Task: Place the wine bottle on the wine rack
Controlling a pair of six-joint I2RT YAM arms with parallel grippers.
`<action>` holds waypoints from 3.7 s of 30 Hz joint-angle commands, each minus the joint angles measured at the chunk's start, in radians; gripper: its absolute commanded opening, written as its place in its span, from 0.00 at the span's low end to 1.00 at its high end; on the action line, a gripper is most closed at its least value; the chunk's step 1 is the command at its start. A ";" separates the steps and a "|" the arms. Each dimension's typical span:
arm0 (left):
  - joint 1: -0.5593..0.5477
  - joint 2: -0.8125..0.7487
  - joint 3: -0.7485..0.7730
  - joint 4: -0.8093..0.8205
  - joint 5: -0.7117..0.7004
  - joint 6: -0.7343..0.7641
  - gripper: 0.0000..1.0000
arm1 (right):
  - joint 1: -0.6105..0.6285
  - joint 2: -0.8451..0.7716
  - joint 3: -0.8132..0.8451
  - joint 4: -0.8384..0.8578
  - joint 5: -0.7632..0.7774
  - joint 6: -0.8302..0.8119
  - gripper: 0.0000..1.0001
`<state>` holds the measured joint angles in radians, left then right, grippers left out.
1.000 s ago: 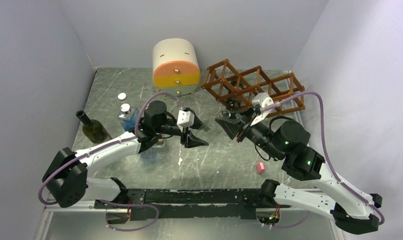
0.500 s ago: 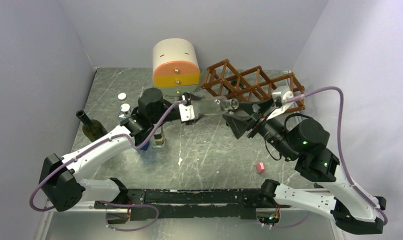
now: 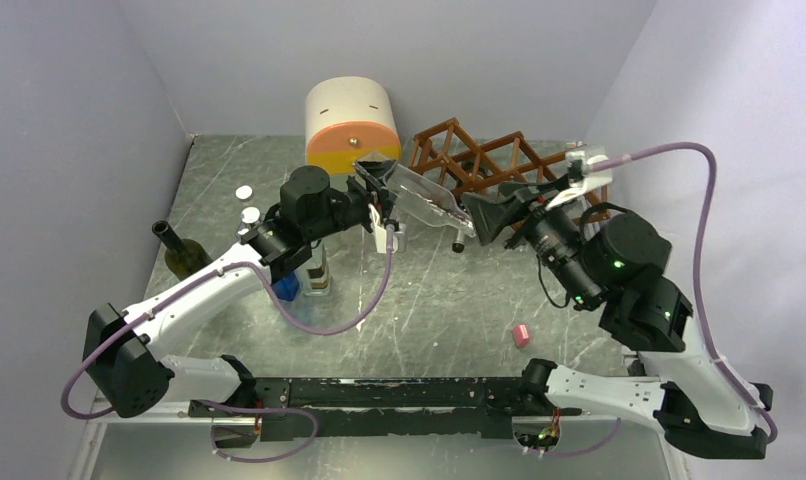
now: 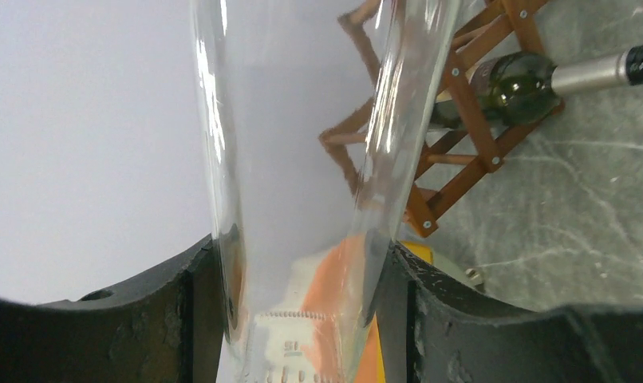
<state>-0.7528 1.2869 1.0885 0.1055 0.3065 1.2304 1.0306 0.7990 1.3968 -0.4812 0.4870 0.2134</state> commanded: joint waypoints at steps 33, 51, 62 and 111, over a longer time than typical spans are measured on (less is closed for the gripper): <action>-0.006 -0.102 -0.070 0.085 0.155 0.323 0.09 | 0.004 0.285 -0.053 -0.250 -0.123 0.119 0.75; -0.006 -0.085 -0.110 0.155 0.086 0.180 0.99 | 0.001 0.249 -0.055 -0.222 0.100 0.175 0.00; -0.005 -0.075 -0.173 0.389 -0.036 -0.274 0.99 | -0.256 0.236 -0.148 -0.265 0.053 0.259 0.00; 0.009 -0.151 -0.002 -0.209 -0.186 -1.629 0.98 | -0.746 0.282 -0.543 -0.141 -0.043 0.375 0.00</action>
<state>-0.7479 1.1526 1.0687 -0.0719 0.1020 -0.4080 0.3119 1.0855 0.8692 -0.7807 0.4328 0.6483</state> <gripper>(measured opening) 0.985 0.598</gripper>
